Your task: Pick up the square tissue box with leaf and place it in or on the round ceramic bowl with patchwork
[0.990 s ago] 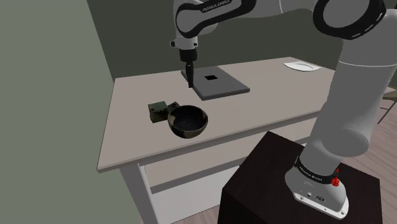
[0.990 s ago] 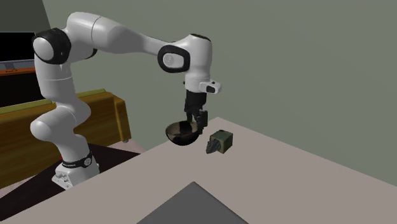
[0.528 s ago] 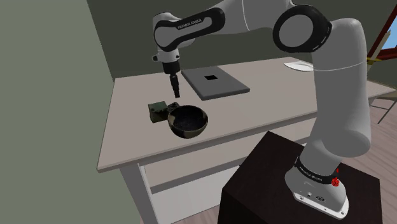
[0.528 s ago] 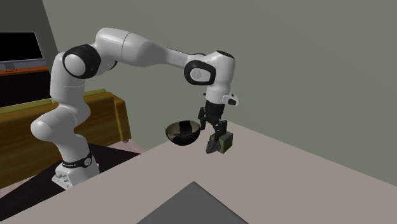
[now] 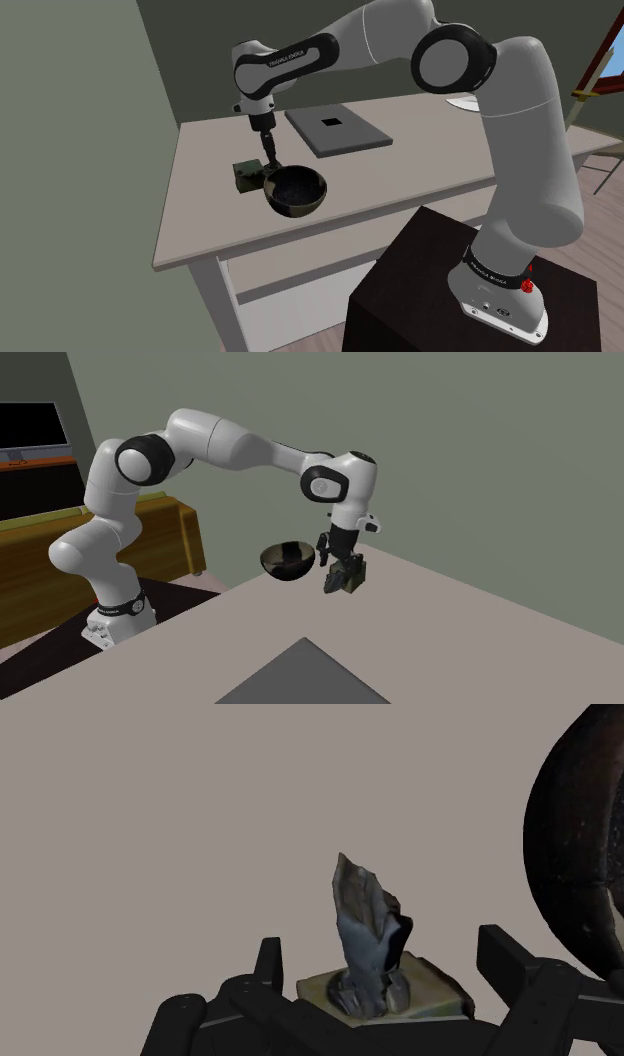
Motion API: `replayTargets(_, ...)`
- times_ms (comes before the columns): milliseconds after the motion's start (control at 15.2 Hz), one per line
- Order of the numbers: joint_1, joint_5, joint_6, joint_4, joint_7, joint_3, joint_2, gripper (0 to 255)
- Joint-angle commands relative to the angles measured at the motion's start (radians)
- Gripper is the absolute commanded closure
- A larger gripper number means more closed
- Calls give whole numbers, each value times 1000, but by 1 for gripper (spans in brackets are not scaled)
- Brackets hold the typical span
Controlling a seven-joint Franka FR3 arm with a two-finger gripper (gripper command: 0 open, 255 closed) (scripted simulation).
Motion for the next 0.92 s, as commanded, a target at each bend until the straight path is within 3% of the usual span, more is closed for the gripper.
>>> replayTargets(0, 1, 0, 36, -39, 1, 1, -4, 0)
replayTargets(528, 1, 0, 36, -39, 1, 1, -4, 0)
replayTargets(594, 1, 0, 36, -39, 1, 1, -4, 255)
replayTargets(858, 1, 0, 36, -39, 1, 1, -4, 255)
